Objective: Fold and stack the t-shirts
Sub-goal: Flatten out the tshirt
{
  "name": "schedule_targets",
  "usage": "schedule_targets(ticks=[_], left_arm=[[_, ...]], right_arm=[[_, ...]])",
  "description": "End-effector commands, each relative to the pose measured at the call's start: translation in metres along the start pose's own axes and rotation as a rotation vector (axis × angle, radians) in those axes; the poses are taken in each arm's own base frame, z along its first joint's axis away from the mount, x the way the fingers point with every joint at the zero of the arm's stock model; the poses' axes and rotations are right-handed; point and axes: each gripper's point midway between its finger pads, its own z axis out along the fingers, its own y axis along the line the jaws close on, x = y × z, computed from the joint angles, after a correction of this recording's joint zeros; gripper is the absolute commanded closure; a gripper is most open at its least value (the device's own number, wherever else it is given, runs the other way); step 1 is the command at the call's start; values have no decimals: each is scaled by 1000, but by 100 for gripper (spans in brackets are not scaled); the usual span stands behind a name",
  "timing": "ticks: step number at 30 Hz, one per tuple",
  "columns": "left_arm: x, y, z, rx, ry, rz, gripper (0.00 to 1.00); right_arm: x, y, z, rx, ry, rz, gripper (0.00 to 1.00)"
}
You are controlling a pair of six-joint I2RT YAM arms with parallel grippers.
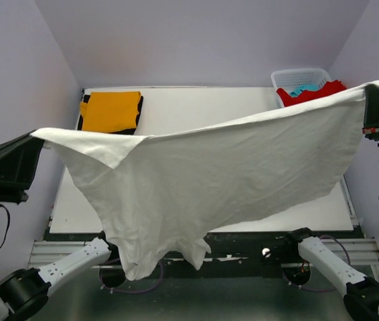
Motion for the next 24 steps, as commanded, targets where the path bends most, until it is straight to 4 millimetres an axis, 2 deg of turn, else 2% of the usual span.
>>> schedule_targets(ticks=[1,4,6,8,10,12,16,21,24], left_arm=[[41,64,57,-345,74,143,100],[78,121,76,-657,116,298,100],[112,151,87,-816,165,396,100],[159,171,104,-852,250,432,100],[214,194,117,-848,369,395,100],[263,218,126,-844,476,363,100],[347,262,143,-844,645,363,100],[428,317,157,-873,835,370,100],[462,341,165,-876,918,367,100]], right_arm=[[55,-50,20,212,93,-91,99],[100,-92,29,389,151,-137,99],[134,-125,29,523,184,-165,99],[174,-155,25,628,224,-194,99],[211,-177,21,690,265,-216,99],[250,-194,22,718,324,-243,99],[320,-223,26,767,439,-306,99],[390,-253,33,805,564,-385,99],[427,-267,39,797,630,-406,99]])
